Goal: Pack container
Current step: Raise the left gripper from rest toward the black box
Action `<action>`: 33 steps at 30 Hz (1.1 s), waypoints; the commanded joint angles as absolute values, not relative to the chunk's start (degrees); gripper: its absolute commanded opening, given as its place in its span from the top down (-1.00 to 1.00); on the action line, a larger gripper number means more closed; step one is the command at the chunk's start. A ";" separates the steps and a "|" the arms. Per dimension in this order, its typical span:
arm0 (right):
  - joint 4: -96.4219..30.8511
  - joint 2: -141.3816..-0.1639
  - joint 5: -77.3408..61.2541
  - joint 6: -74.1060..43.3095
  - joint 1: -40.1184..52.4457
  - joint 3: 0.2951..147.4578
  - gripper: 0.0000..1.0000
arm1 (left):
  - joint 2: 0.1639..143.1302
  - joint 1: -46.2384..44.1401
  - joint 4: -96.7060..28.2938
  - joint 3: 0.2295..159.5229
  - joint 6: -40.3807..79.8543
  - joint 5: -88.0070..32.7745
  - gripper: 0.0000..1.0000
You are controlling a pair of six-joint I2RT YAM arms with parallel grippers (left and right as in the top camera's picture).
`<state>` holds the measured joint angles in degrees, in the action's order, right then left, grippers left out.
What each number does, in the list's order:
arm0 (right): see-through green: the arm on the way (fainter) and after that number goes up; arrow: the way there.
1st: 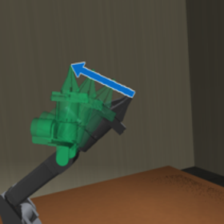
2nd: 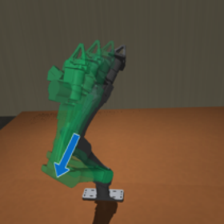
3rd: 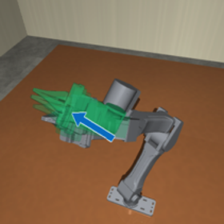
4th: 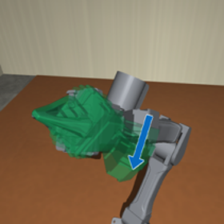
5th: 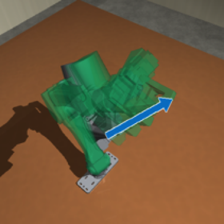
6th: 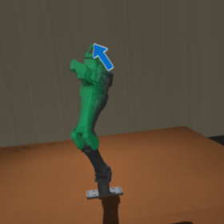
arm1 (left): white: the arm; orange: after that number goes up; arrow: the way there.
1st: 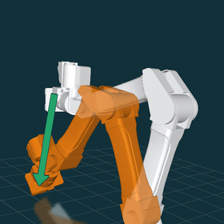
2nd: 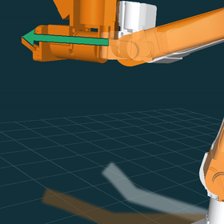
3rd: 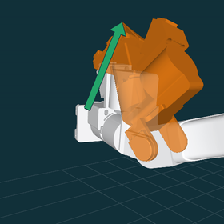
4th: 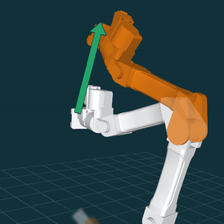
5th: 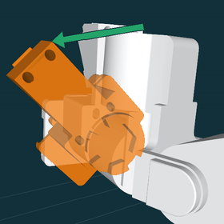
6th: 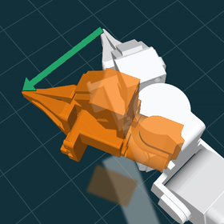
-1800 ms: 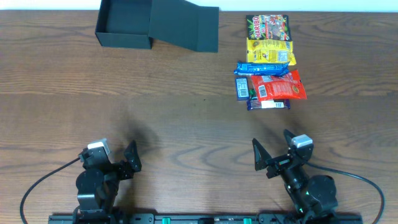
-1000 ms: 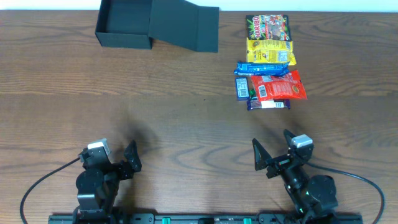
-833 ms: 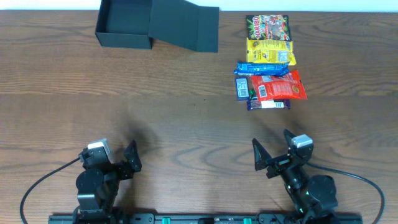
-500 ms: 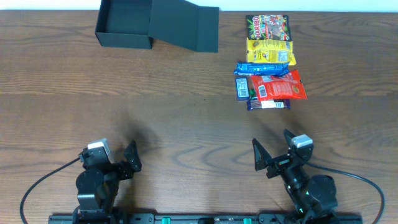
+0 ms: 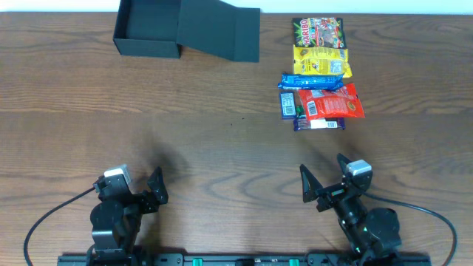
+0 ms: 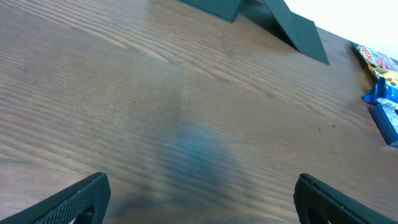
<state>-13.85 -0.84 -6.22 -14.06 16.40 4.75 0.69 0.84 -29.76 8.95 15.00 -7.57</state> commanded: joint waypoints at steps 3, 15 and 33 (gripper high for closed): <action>-13.74 -0.32 -6.24 -14.13 16.95 4.27 -0.99 | 0.47 0.71 -29.71 8.19 14.83 -8.43 -0.91; -13.74 -0.32 -6.24 -14.13 16.95 4.27 -0.98 | 0.47 0.71 -29.71 8.19 16.95 -8.78 -0.91; -13.74 -0.32 -6.24 -14.13 16.95 4.27 -0.99 | 11.73 0.71 -14.20 15.22 16.01 -14.24 -0.91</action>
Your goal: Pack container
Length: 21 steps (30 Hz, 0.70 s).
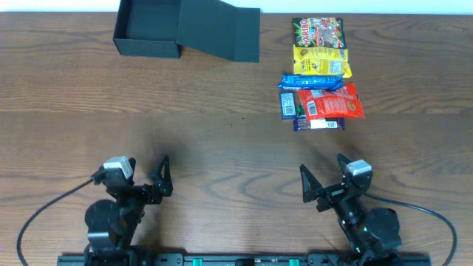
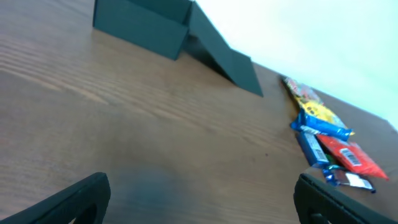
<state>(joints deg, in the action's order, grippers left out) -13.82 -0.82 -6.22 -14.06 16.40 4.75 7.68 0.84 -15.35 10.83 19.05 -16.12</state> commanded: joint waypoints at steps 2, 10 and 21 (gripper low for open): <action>-13.74 -0.32 -6.24 -14.13 16.95 4.27 -0.98 | 17.43 0.71 -13.26 18.41 13.28 -12.56 -0.91; -13.74 -0.32 -6.24 -14.13 16.95 4.27 -0.98 | 46.78 0.71 -10.26 36.64 3.70 -7.64 -0.92; -13.74 -0.32 -6.24 -14.13 16.95 4.27 -0.99 | 88.47 0.71 -13.56 74.17 -6.74 -4.84 -0.91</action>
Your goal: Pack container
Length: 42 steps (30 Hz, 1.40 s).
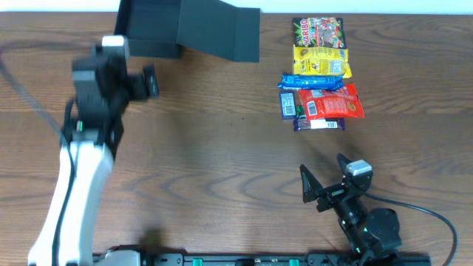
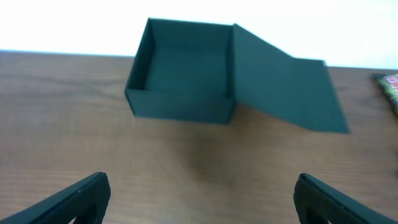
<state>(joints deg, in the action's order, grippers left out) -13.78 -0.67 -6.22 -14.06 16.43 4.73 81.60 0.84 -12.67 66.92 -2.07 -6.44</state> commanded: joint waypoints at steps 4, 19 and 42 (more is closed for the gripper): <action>-13.74 -0.32 -6.24 -14.13 16.95 4.27 -0.98 | 103.48 0.71 -15.92 89.54 -9.98 -2.74 -0.91; -13.74 -0.32 -6.24 -14.13 16.95 4.27 -0.98 | 147.94 2.42 -25.34 135.39 -11.25 -3.22 -0.90; -13.72 -0.32 -6.24 -14.13 16.95 4.27 -0.99 | 143.35 0.93 -61.23 135.94 -10.26 -6.87 -0.91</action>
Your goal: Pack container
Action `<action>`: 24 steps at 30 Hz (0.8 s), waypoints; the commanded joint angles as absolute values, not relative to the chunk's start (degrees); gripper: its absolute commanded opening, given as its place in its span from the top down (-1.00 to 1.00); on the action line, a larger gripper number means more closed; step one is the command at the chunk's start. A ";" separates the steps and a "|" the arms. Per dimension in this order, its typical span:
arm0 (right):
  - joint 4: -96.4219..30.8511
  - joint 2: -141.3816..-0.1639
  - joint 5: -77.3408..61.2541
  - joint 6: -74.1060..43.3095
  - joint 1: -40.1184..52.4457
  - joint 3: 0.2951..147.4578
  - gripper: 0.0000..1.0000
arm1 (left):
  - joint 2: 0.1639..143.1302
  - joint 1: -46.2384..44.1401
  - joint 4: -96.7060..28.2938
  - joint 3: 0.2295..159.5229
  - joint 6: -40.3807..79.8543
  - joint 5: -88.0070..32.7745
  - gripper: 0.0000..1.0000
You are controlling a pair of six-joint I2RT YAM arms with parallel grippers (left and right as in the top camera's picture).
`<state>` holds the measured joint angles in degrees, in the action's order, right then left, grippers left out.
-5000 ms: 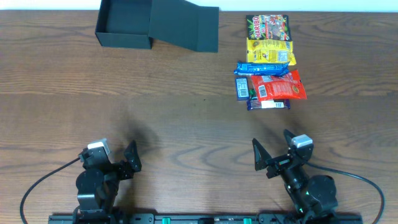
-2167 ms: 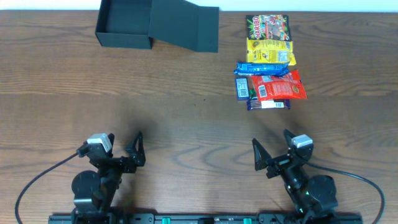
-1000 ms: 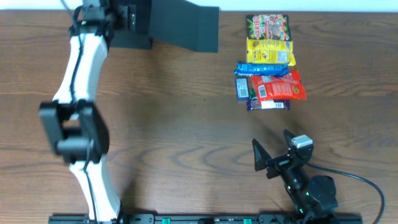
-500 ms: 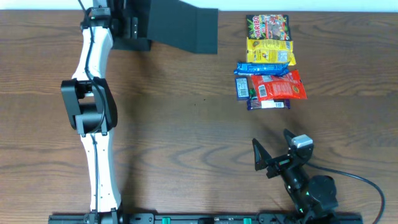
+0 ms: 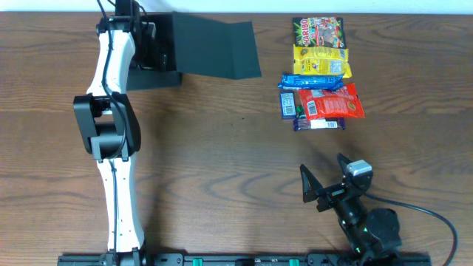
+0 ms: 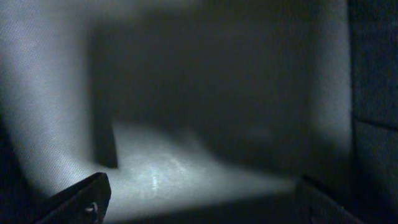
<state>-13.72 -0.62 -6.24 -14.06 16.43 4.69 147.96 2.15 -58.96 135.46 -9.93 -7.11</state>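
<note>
The black box [image 5: 155, 76] stands open at the far left of the table, its lid [image 5: 214, 48] folded out flat to the right. My left gripper [image 5: 144, 35] reaches down into the box. In the left wrist view the left gripper [image 6: 202, 202] is open and holds nothing, with only the box's dim grey floor [image 6: 161, 174] and dark walls ahead. Several snack packets lie at the far right: a Haribo bag [image 5: 318, 31], a yellow bag [image 5: 320, 60], a blue bar [image 5: 314, 81] and a red packet [image 5: 330, 102]. My right gripper [image 5: 323, 181] rests open near the front edge.
The left arm [image 5: 111, 118] stretches from the front edge up the left side of the wooden table [image 5: 222, 148]. A small blue bar [image 5: 287, 105] and a purple-white bar [image 5: 319, 124] lie beside the red packet.
My left gripper was in front of the box, looking at its front wall; now it is inside the box, still open. The box and lid sit slightly nearer and to the right.
Both grippers first rested open at the front edge. The left one then tilted up so its camera took in the box and snacks. Later it hung just in front of the box. Now it is inside it. The right arm and the snacks have not moved.
</note>
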 commanded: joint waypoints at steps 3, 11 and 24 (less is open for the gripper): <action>-13.87 -0.32 -6.24 -14.11 16.95 4.27 -0.99 | 141.91 -0.27 -65.89 135.94 -9.85 -7.14 -0.91; -13.89 -0.34 -6.22 -14.11 16.91 4.29 -0.98 | 141.32 -4.56 -77.71 135.90 -9.37 -6.17 -0.91; -13.87 -0.34 -6.24 -14.11 16.91 4.29 -0.99 | 124.95 -4.78 -67.77 135.92 -14.22 1.91 -0.91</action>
